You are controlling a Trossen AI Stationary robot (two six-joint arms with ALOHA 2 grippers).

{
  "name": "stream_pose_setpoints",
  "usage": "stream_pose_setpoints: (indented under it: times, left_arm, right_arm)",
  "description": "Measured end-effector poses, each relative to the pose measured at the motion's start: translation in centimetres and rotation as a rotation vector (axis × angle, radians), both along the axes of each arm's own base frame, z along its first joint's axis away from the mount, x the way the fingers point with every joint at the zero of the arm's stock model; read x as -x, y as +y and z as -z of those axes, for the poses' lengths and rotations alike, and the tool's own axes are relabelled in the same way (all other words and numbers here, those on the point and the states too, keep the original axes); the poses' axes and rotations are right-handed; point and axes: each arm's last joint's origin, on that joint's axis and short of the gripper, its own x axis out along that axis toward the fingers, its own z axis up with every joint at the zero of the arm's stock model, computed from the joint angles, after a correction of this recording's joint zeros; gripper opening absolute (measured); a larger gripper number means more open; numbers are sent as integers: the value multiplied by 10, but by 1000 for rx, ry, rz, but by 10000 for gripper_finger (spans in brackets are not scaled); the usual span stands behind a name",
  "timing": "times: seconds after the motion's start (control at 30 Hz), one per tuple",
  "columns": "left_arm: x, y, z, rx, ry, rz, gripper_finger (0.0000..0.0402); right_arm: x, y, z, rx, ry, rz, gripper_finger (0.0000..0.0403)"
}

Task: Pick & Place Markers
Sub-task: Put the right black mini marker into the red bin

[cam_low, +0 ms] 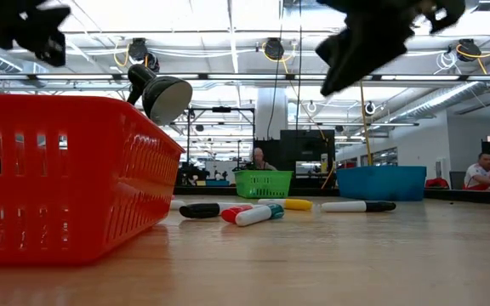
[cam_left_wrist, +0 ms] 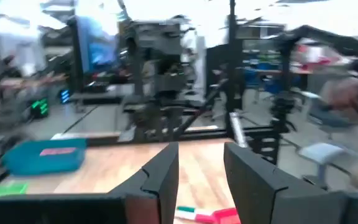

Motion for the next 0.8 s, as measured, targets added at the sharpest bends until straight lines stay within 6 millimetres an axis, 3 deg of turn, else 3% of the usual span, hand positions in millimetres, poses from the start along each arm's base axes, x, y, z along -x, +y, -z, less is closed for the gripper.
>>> stream_pose_setpoints:
  times: [0.13,0.4,0.8]
  left_arm:
    - [-7,2,23,3,86,-67,134]
    - [-9,4,27,-75,47,-72,134]
    - [-10,5,29,-79,68,-78,134]
  right_arm:
    - [8,-2,19,15,62,21,101]
    - [23,-11,73,143,118,88,184]
    - [28,-11,110,77,75,106,181]
